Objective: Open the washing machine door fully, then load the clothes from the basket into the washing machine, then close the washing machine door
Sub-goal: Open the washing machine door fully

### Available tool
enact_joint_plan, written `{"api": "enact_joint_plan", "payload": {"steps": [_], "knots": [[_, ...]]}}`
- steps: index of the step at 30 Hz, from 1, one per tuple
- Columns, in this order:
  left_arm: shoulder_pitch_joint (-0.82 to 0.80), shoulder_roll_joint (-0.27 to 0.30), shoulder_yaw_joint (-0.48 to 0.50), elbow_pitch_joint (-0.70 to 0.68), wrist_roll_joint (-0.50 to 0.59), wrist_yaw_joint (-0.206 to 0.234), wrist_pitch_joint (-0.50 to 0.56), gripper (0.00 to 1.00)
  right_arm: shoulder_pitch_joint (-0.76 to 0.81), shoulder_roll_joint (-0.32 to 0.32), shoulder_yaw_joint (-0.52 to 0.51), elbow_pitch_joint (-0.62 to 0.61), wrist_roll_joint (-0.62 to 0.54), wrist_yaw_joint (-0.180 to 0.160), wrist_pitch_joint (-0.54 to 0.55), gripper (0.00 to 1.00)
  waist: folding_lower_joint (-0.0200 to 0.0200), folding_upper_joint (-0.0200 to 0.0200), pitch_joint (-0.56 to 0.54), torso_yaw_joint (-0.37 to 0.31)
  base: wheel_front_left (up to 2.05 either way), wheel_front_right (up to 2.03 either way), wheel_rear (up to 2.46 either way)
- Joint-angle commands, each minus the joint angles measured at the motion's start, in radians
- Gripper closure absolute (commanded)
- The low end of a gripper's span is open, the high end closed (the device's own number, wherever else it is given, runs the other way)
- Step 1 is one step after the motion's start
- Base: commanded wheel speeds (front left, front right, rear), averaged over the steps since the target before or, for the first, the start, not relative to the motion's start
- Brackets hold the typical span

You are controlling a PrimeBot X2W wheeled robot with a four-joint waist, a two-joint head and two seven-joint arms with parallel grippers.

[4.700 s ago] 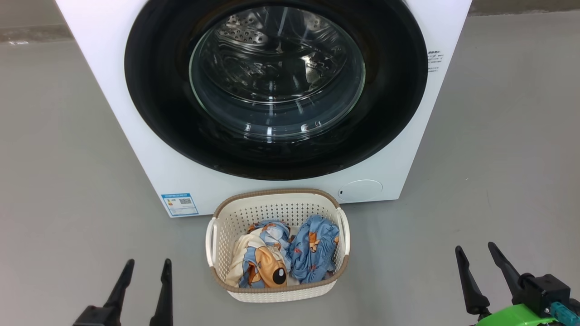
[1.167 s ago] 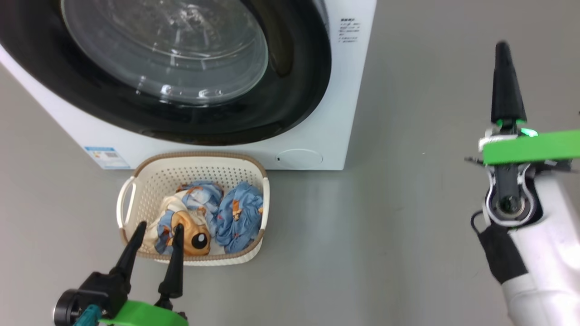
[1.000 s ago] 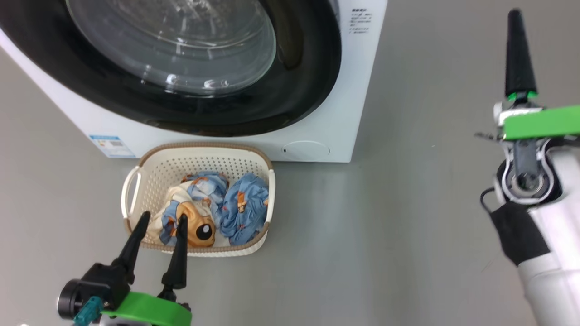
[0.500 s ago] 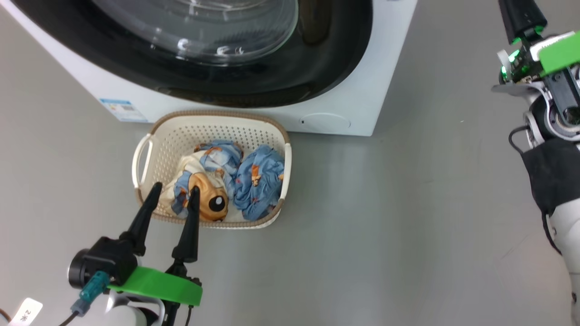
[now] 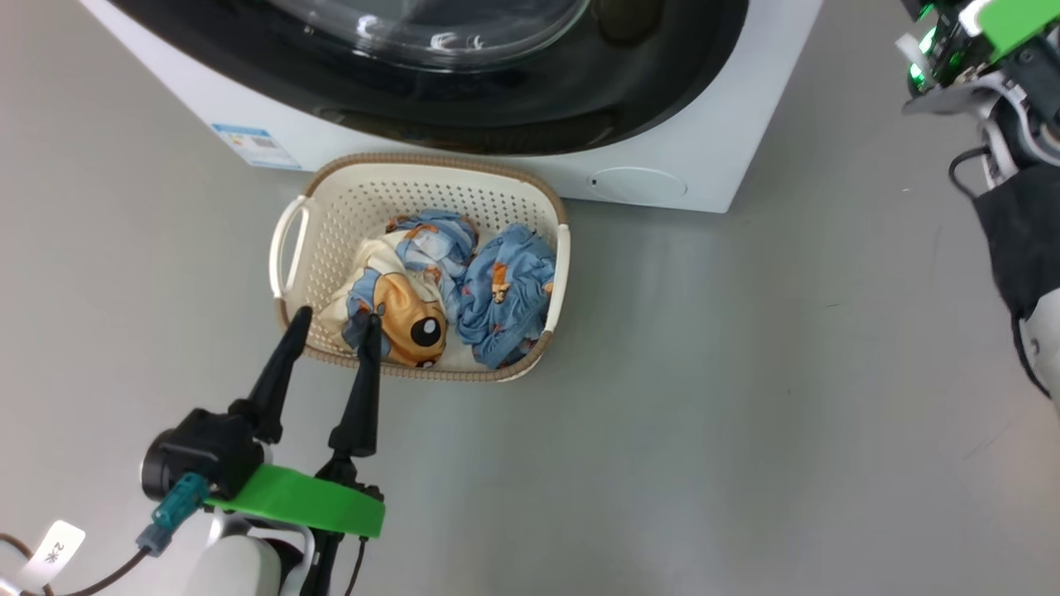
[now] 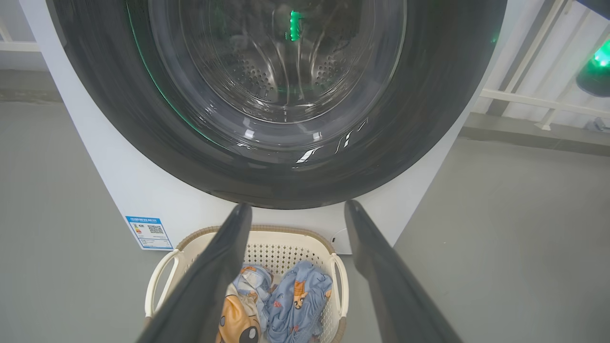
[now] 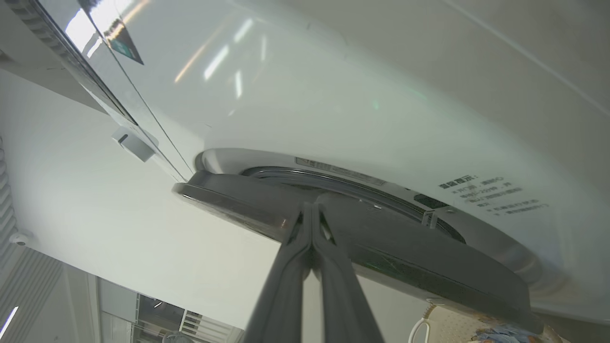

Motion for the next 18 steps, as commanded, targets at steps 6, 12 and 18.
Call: {"api": "enact_joint_plan", "payload": {"steps": [6, 12, 18], "knots": [[-0.036, 0.017, 0.007, -0.021, -0.022, -0.003, -0.006, 0.00, -0.080, -0.005, -0.007, 0.047, 0.013, 0.002, 0.070, 1.00, 0.0000, 0.0000, 0.036, 0.034, 0.00, 0.00, 0.00], [-0.054, 0.017, -0.009, -0.026, -0.040, -0.001, -0.006, 0.00, -0.136, -0.003, 0.002, 0.097, 0.000, 0.002, 0.112, 1.00, 0.0000, 0.0000, 0.067, 0.054, 0.00, 0.00, 0.00], [-0.072, 0.017, -0.028, -0.030, -0.054, 0.004, -0.006, 0.00, -0.183, 0.009, 0.017, 0.133, -0.012, 0.002, 0.155, 1.00, 0.0000, 0.0000, 0.093, 0.070, 0.00, 0.00, 0.00]]}}
